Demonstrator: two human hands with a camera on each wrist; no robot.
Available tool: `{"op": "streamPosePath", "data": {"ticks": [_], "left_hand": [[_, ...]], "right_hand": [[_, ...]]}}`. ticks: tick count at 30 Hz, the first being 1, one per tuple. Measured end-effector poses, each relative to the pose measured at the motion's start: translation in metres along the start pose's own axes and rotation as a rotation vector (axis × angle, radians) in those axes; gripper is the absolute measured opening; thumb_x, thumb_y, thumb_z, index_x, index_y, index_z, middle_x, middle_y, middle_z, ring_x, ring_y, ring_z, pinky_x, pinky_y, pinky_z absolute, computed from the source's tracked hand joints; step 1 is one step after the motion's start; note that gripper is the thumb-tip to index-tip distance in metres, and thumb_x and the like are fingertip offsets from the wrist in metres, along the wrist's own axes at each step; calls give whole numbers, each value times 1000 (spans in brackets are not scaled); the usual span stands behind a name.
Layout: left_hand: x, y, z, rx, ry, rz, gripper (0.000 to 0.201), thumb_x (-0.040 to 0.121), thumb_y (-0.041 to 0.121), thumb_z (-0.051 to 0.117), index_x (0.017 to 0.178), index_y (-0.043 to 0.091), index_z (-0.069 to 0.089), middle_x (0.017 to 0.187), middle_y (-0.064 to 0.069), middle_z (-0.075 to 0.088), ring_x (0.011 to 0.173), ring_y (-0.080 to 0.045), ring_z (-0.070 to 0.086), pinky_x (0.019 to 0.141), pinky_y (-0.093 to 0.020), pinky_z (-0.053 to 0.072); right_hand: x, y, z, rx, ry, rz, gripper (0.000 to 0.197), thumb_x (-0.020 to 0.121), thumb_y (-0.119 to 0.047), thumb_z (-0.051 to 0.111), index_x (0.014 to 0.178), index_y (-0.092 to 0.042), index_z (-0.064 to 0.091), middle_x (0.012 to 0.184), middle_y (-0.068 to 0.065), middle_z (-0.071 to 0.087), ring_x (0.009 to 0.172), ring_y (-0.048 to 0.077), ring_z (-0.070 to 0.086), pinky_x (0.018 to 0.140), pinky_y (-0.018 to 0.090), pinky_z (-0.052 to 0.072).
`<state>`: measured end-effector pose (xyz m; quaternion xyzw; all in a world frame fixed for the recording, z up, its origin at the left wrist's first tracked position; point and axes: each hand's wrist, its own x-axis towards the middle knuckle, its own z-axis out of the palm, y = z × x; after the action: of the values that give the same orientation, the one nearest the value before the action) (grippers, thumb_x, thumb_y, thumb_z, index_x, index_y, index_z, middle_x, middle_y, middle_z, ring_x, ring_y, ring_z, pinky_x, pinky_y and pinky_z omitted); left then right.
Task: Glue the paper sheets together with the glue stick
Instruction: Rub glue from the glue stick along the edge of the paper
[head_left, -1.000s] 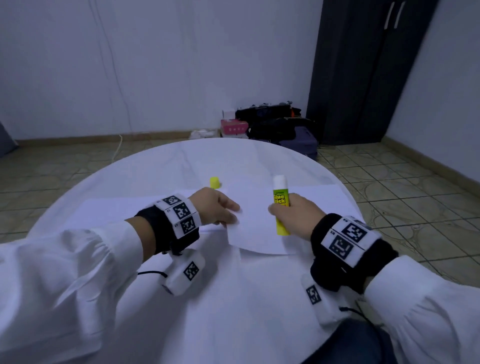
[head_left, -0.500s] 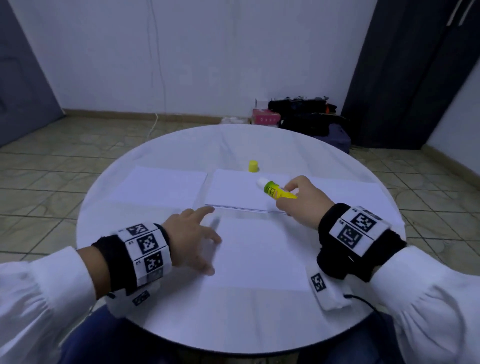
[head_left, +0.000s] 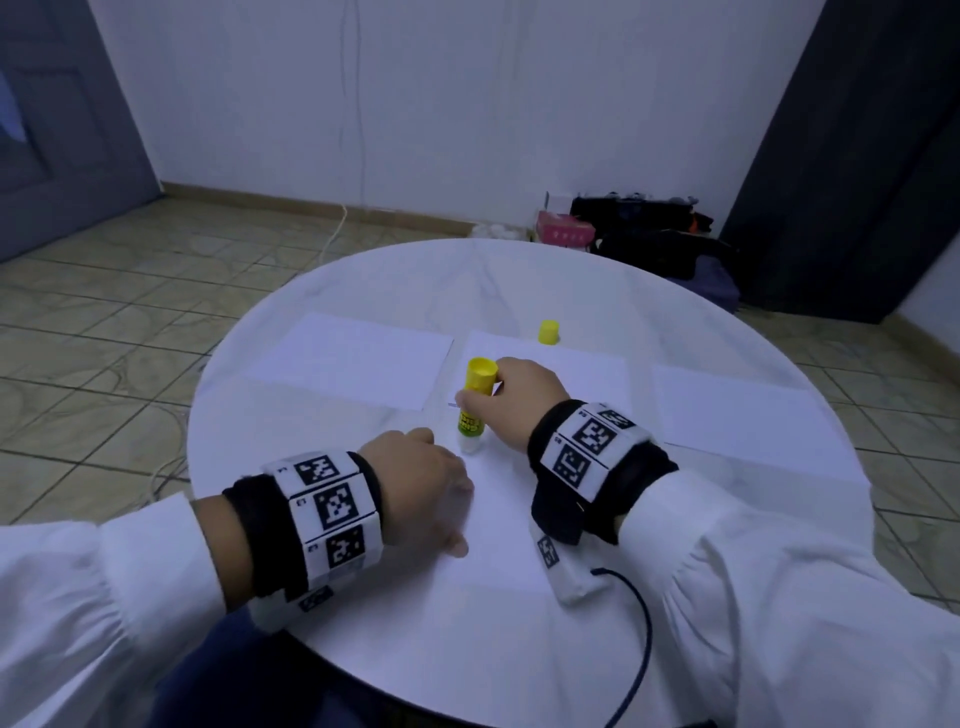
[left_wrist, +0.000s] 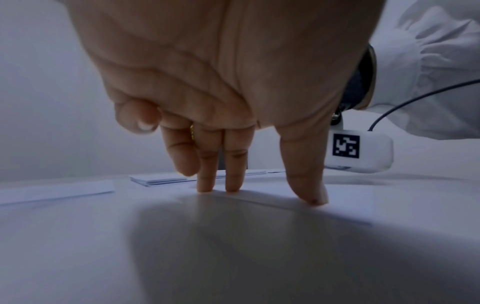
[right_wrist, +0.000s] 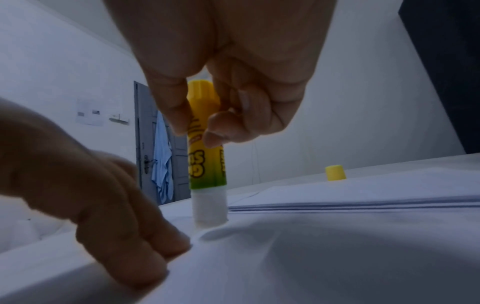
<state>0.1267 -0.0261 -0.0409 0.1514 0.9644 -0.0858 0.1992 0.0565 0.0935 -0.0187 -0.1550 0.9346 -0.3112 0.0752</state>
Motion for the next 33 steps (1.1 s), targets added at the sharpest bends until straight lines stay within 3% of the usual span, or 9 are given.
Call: {"op": "streamPosePath", "data": {"ticks": [2, 6, 12, 16, 18, 21, 26, 30, 33], "left_hand": [[1, -2, 2, -27, 12, -6, 56, 82, 66, 53, 125, 29, 54, 123, 10, 54, 110, -20, 40, 89, -34, 43], [5, -3, 2, -44, 19, -19, 61, 80, 67, 56, 129, 31, 51, 131, 8, 51, 116, -20, 42, 94, -35, 42], [7, -6, -4, -48, -52, -6, 76, 73, 63, 66, 138, 33, 42, 139, 11, 43, 122, -19, 49, 97, -36, 43], [7, -7, -6, -33, -72, 1, 63, 70, 63, 67, 124, 33, 49, 133, 10, 46, 115, -19, 53, 92, -38, 46], [7, -6, -6, -10, -76, 8, 61, 72, 61, 66, 122, 30, 50, 139, 10, 41, 118, -20, 49, 92, -36, 45], [8, -5, -6, 27, -74, 10, 71, 75, 60, 65, 135, 28, 45, 148, 12, 30, 126, -19, 38, 97, -34, 41], [9, -4, -6, 94, -61, -10, 72, 73, 67, 62, 132, 30, 44, 131, 11, 42, 115, -21, 38, 94, -37, 37], [13, -7, -4, 5, -86, -146, 90, 59, 75, 67, 134, 39, 32, 122, 0, 45, 116, -24, 41, 103, -40, 34], [14, -11, -2, -18, -103, -193, 110, 56, 78, 67, 144, 38, 15, 129, -4, 43, 117, -27, 41, 105, -40, 32]], "right_hand": [[1, 2, 2, -34, -21, 3, 24, 87, -36, 59, 82, -14, 49, 76, -3, 48, 79, 20, 51, 65, 28, 39], [-2, 15, -5, -65, -6, 26, 24, 87, -36, 58, 82, -14, 49, 76, -3, 49, 78, 19, 50, 55, 24, 35], [-16, 47, -31, -143, 58, 82, 26, 86, -30, 57, 69, -19, 40, 72, -4, 47, 66, 13, 45, 51, 23, 30], [-26, 72, -53, -210, 100, 143, 27, 86, -31, 57, 70, -17, 40, 72, -2, 46, 63, 11, 42, 50, 23, 27], [-30, 83, -61, -220, 121, 168, 27, 86, -31, 58, 71, -16, 42, 72, -1, 47, 62, 9, 41, 50, 23, 27], [-34, 95, -70, -219, 143, 197, 27, 86, -29, 58, 71, -14, 42, 71, -1, 46, 61, 8, 40, 51, 23, 27], [-35, 96, -75, -243, 143, 219, 26, 87, -26, 58, 71, -13, 41, 70, -1, 46, 72, 20, 46, 52, 23, 28], [-35, 81, -70, -225, 158, 180, 19, 85, -22, 55, 73, -14, 43, 73, 1, 50, 77, 23, 50, 58, 29, 32], [-34, 53, -56, -153, 134, 81, 19, 85, -30, 57, 79, -15, 47, 74, -3, 50, 73, 18, 47, 53, 23, 30]]}}
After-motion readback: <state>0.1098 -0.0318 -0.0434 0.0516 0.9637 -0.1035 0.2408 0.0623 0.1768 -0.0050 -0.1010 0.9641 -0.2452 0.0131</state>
